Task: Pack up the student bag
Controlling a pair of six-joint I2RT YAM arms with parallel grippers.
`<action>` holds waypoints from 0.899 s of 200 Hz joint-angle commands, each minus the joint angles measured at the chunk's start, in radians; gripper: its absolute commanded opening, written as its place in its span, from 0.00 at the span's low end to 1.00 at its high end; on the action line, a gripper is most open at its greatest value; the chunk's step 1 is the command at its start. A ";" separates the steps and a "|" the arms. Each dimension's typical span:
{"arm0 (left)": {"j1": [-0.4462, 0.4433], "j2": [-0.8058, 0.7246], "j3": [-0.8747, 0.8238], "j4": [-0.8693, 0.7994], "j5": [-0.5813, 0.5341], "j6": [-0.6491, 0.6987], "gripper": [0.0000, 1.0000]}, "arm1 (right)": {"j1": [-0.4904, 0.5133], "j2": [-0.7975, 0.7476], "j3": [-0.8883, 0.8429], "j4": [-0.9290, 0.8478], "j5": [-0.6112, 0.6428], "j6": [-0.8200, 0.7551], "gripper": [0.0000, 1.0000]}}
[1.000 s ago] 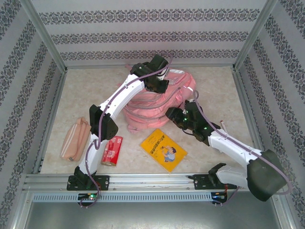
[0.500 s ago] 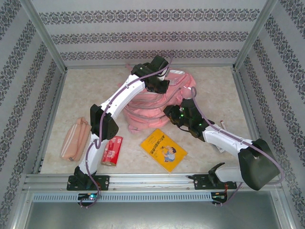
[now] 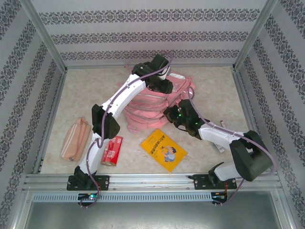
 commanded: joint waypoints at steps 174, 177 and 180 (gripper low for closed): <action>-0.157 -0.644 -1.330 0.794 0.008 -0.397 0.43 | 0.009 0.001 0.026 0.098 -0.146 0.007 0.00; -0.157 -0.638 -1.329 0.801 0.007 -0.397 0.43 | 0.010 0.002 0.027 0.098 -0.148 0.008 0.00; -0.157 -0.633 -1.329 0.808 0.008 -0.397 0.43 | 0.012 0.003 0.028 0.098 -0.150 0.009 0.00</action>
